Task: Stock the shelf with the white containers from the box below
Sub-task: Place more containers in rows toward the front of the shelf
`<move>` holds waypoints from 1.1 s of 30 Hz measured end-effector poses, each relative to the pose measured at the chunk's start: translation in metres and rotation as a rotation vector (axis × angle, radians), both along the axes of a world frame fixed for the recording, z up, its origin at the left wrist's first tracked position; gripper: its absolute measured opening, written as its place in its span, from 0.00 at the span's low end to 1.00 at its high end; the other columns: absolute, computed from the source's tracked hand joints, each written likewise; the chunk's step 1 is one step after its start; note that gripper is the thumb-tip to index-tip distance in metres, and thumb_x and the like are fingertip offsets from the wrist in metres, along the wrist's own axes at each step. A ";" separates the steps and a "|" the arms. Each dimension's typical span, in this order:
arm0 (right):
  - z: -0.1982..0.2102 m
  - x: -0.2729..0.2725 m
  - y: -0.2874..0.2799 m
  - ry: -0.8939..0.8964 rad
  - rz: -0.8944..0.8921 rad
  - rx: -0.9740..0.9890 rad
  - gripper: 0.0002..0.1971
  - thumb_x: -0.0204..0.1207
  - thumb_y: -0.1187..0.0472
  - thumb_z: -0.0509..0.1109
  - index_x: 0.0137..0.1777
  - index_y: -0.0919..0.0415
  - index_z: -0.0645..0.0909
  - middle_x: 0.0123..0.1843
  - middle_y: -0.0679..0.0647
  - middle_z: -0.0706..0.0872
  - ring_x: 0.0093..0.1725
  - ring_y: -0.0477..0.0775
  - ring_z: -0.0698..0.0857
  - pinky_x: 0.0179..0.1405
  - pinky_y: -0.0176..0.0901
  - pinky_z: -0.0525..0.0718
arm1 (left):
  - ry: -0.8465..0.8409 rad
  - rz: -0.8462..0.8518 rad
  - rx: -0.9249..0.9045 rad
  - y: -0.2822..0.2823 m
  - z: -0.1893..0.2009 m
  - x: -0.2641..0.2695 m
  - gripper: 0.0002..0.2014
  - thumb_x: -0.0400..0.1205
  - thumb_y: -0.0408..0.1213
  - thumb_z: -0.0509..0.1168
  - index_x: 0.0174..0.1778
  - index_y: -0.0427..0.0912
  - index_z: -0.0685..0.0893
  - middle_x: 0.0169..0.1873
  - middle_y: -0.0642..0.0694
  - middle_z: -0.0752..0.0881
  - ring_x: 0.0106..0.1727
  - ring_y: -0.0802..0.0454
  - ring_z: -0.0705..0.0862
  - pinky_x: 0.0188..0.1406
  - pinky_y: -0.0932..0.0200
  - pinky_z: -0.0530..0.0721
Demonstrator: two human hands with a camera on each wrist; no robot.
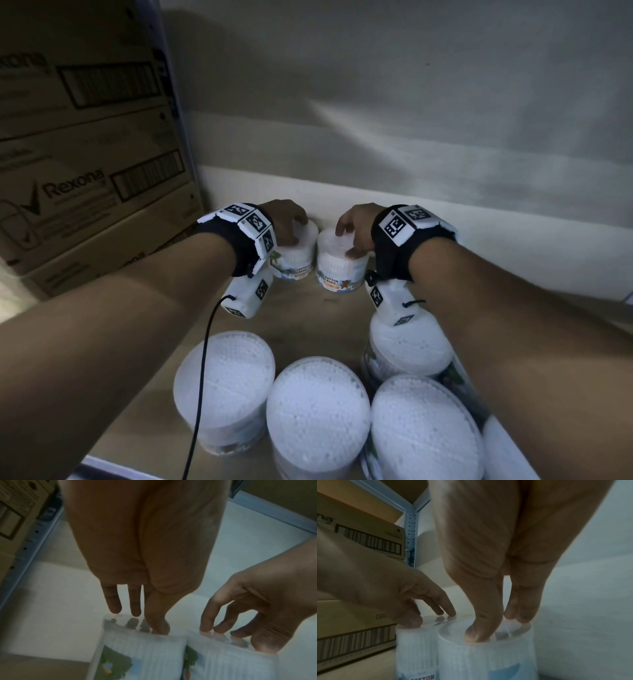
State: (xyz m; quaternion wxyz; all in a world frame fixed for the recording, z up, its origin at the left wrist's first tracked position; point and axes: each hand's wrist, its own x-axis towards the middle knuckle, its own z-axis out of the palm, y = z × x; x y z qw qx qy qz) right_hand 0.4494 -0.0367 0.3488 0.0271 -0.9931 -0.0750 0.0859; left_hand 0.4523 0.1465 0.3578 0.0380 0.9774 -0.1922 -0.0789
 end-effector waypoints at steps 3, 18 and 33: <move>0.000 -0.002 0.001 -0.008 0.003 0.000 0.24 0.67 0.57 0.79 0.64 0.50 0.80 0.67 0.49 0.82 0.65 0.54 0.82 0.63 0.43 0.78 | -0.001 -0.002 -0.014 -0.003 0.002 -0.002 0.26 0.82 0.34 0.62 0.78 0.45 0.69 0.78 0.43 0.68 0.78 0.45 0.69 0.73 0.55 0.69; 0.004 -0.004 0.006 0.004 -0.017 -0.058 0.26 0.64 0.53 0.81 0.62 0.47 0.80 0.66 0.48 0.82 0.62 0.54 0.83 0.62 0.43 0.80 | -0.053 0.026 -0.006 0.000 -0.003 0.005 0.27 0.81 0.42 0.66 0.77 0.44 0.72 0.75 0.42 0.73 0.75 0.43 0.73 0.72 0.53 0.71; 0.010 -0.011 0.011 0.085 0.002 -0.086 0.28 0.70 0.66 0.78 0.71 0.60 0.76 0.70 0.57 0.80 0.67 0.57 0.82 0.38 0.30 0.76 | -0.016 -0.098 0.092 0.004 0.001 0.006 0.29 0.80 0.36 0.67 0.78 0.45 0.71 0.76 0.43 0.74 0.75 0.45 0.74 0.72 0.55 0.71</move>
